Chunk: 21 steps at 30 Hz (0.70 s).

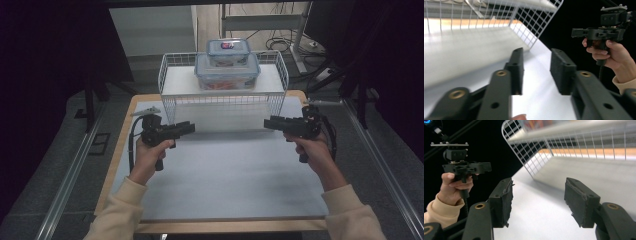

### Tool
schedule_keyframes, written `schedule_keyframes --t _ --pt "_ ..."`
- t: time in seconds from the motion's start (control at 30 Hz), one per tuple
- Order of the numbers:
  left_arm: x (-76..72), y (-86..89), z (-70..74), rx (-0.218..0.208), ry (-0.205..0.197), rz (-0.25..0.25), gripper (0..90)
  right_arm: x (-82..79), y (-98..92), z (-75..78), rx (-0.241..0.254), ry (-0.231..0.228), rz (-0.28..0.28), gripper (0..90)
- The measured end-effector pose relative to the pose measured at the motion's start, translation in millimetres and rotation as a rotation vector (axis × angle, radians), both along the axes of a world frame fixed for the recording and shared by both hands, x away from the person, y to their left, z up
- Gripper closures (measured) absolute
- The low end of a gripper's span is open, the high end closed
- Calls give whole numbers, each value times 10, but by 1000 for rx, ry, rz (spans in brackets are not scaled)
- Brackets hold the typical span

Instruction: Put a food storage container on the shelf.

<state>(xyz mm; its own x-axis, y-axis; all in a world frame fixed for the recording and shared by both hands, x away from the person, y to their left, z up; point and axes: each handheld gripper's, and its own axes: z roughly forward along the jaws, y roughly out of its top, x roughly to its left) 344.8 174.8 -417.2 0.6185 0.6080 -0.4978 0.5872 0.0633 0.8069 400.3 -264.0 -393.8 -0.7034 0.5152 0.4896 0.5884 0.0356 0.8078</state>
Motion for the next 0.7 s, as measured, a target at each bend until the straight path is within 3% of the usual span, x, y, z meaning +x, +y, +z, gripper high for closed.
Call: schedule_keyframes --t 0.13,0.27,0.53,0.7 --pt "-121 2 -238 2 43 -6 474 -120 -31 -255 1 21 2 378" --pt "-193 -22 -426 53 59 -17 387 -231 -48 -508 -33 48 5 370" --pt "-288 -51 -708 94 86 -6 332 -346 -37 -885 -118 79 3 356" --pt "-294 -58 -828 120 106 6 320 -360 0 -1025 -124 106 5 349"
